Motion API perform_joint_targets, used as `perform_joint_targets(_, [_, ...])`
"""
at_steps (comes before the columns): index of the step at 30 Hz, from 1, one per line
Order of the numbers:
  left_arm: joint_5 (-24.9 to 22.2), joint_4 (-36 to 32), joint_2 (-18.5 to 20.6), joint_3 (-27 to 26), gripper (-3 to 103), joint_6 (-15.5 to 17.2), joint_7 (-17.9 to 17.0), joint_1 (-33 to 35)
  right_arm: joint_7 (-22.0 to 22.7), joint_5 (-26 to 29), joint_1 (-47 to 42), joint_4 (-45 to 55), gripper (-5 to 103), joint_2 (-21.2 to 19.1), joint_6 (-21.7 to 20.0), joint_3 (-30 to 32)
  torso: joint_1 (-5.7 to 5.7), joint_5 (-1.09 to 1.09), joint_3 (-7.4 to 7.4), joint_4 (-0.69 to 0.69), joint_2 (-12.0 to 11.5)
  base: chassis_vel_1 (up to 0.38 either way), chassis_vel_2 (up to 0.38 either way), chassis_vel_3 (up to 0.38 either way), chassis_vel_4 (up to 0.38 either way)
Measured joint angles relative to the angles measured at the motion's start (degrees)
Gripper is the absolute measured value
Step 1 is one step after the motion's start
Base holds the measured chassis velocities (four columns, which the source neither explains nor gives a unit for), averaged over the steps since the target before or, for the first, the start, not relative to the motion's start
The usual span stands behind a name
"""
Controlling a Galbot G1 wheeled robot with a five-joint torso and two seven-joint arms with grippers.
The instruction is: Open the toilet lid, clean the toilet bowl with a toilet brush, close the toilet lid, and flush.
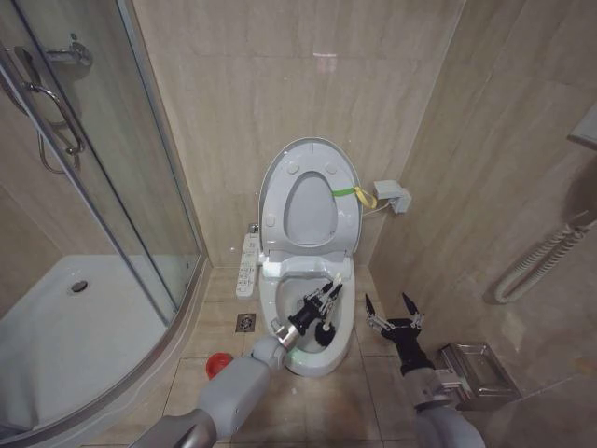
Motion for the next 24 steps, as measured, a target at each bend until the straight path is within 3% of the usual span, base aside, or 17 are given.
perform_joint_targets(12, [0.0, -3.6, 2.6, -2.1, 20, 0.0, 0.0, -0.4, 0.0, 0.0, 0.0, 0.0, 100, 0.0, 0.0, 0.0, 0.00, -0.01, 0.00, -0.01, 0.0, 0.000, 0.000, 0.000, 0.000])
perform_joint_targets(24, [2.3, 4.3, -0.7, -1.6, 20, 0.0, 2.0, -0.7, 0.0, 0.0, 0.0, 0.0, 100, 0.0, 0.0, 0.0, 0.00, -0.01, 0.00, -0.01, 0.0, 0.000, 0.000, 0.000, 0.000])
